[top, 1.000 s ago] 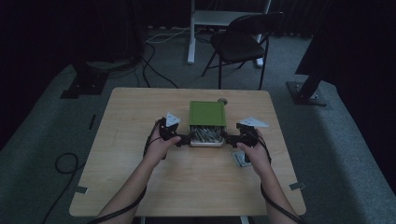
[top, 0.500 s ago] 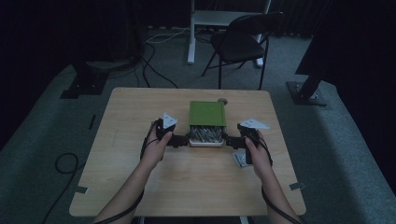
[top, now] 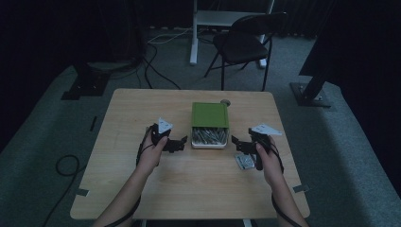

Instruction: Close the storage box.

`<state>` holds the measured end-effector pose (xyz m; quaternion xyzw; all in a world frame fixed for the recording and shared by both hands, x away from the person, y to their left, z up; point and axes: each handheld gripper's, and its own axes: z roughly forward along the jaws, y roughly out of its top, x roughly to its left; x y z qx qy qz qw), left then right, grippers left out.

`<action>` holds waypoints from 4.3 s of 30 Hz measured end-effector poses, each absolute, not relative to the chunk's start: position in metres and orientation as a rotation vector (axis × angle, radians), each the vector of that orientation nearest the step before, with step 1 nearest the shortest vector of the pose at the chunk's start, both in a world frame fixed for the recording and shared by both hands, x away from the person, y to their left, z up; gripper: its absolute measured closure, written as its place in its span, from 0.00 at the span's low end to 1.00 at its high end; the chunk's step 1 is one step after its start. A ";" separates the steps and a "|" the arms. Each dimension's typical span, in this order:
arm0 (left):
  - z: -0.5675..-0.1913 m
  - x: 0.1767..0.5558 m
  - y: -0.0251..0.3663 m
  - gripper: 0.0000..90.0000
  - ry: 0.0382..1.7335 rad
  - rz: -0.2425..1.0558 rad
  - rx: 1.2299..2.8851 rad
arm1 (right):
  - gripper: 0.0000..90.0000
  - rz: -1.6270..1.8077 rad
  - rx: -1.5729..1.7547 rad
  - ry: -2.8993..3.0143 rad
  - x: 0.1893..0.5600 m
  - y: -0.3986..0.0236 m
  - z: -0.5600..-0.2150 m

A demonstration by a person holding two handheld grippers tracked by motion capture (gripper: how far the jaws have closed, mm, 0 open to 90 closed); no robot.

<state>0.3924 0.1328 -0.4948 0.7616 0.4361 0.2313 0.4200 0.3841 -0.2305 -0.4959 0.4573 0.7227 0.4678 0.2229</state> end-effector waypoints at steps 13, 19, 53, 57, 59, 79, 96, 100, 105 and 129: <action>-0.502 0.385 0.156 0.03 1.141 0.589 1.893 | 0.14 1.211 1.308 1.971 0.362 -0.264 -0.511; -0.505 0.382 0.166 0.03 1.176 0.604 1.877 | 0.14 1.169 1.341 1.944 0.352 -0.283 -0.520; -0.533 0.347 0.244 0.03 1.407 0.695 1.843 | 0.14 0.976 1.595 1.785 0.294 -0.345 -0.555; -0.535 0.340 0.253 0.03 1.441 0.703 1.832 | 0.14 0.970 1.606 1.766 0.294 -0.347 -0.555; -0.536 0.337 0.257 0.03 1.446 0.694 1.838 | 0.14 0.966 1.609 1.768 0.295 -0.347 -0.555; -0.541 0.311 0.296 0.03 1.576 0.740 1.810 | 0.13 0.822 1.616 1.904 0.302 -0.333 -0.562; -0.547 0.285 0.309 0.03 1.721 0.745 1.765 | 0.13 0.816 1.648 1.880 0.302 -0.332 -0.562; -0.550 0.284 0.310 0.03 1.727 0.731 1.767 | 0.13 0.814 1.652 1.876 0.302 -0.331 -0.562; -0.556 0.283 0.306 0.03 1.759 0.721 1.779 | 0.13 0.809 1.657 1.867 0.303 -0.330 -0.562; -0.557 0.285 0.296 0.03 1.873 0.759 1.700 | 0.13 0.800 1.685 1.837 0.303 -0.328 -0.562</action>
